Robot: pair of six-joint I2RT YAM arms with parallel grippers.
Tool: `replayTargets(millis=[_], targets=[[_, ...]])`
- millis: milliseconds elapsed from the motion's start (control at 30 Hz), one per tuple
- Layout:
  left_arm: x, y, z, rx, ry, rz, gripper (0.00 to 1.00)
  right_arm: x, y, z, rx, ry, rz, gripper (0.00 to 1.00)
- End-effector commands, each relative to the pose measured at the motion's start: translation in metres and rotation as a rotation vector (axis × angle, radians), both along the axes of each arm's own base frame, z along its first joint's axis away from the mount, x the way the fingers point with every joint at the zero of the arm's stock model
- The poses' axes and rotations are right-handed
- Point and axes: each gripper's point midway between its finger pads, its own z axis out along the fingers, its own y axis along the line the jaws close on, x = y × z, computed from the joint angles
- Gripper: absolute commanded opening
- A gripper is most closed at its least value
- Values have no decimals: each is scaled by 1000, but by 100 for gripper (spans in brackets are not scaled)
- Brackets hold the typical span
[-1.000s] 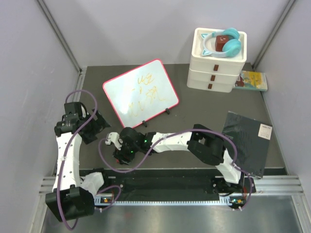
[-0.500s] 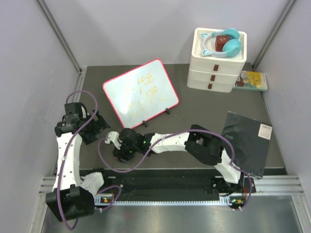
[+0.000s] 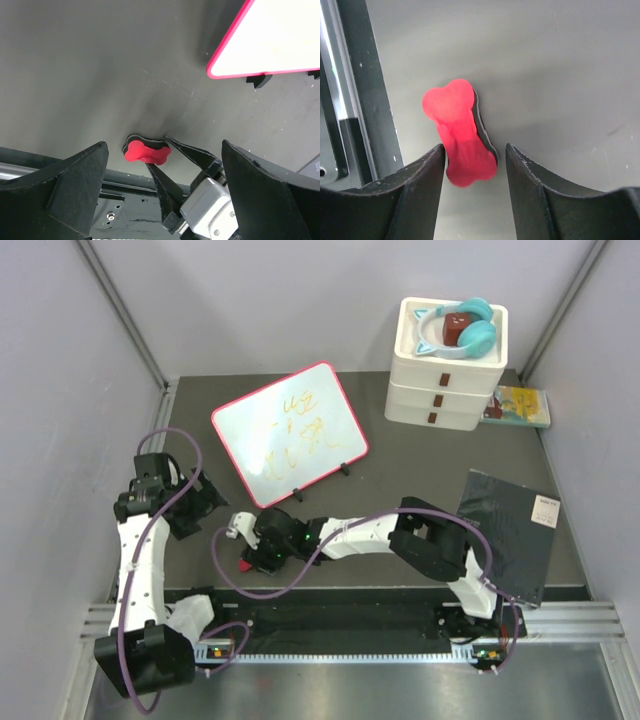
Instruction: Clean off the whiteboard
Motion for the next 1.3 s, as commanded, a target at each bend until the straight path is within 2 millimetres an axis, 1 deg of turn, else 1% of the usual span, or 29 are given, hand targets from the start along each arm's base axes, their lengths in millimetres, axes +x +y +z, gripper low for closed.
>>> replayTargets(millis=[0,167,200,233,267,300,333,367,400,433,500,533,567,633,667,700,733,800,867,900,933,1000,1033,1100,1167,1200,1233,1267], targets=[[3,5,2,31,-42,-2,99,1,5,38,77,-53,-1,53],[2,5,-1,36,-41,-7,99,6,12,48,98,-90,3,56],[2,5,-1,34,-41,-7,99,8,13,47,97,-94,1,56],[3,4,-1,31,-43,-12,99,9,14,40,85,-94,2,57],[3,4,-1,27,-45,-11,99,10,20,43,90,-103,13,57],[3,3,-1,25,-42,-12,99,9,23,40,85,-100,20,58],[4,3,-1,24,-41,-16,99,10,24,28,64,-91,27,58],[4,3,0,23,-42,-18,99,9,31,33,73,-88,44,58],[4,3,0,26,-40,-16,99,10,35,32,76,-89,46,58],[5,4,1,33,-41,-17,99,8,33,24,46,-78,47,58],[5,5,2,37,-38,-16,99,8,37,19,50,-72,49,57],[6,5,3,39,-40,-18,99,8,37,18,54,-65,49,56],[7,5,4,39,-42,-20,99,3,37,16,52,-50,63,54],[7,5,4,40,-39,-21,99,3,38,14,54,-43,66,51],[8,5,4,41,-38,-20,99,2,41,16,58,-40,72,47],[8,6,4,42,-38,-19,99,-1,38,10,36,-31,77,43],[9,6,5,41,-41,-17,99,-1,37,9,28,-31,79,39],[10,6,5,44,-42,-15,99,1,33,6,13,-33,80,38],[11,7,6,48,-45,-11,99,0,27,1,-16,-34,76,36],[12,8,6,50,-46,-8,99,2,25,2,-19,-38,70,35],[12,8,7,49,-49,-8,99,1,20,-2,-38,-37,69,32],[14,7,8,41,-53,-4,99,4,15,-4,-54,-48,53,27],[17,7,9,39,-64,-4,99,3,11,-6,-65,-45,53,26],[21,4,10,12,-75,-3,99,2,6,-10,-93,-58,48,18],[29,-2,12,-27,-102,-19,99,6,-3,-12,-136,-80,19,10],[32,-4,12,-44,-109,-17,99,5,-6,-12,-144,-85,12,2],[35,-5,11,-54,-113,-16,99,4,-14,-12,-154,-81,-4,0],[43,-6,12,-68,-129,-22,99,6,-16,-7,-139,-91,-23,0]])
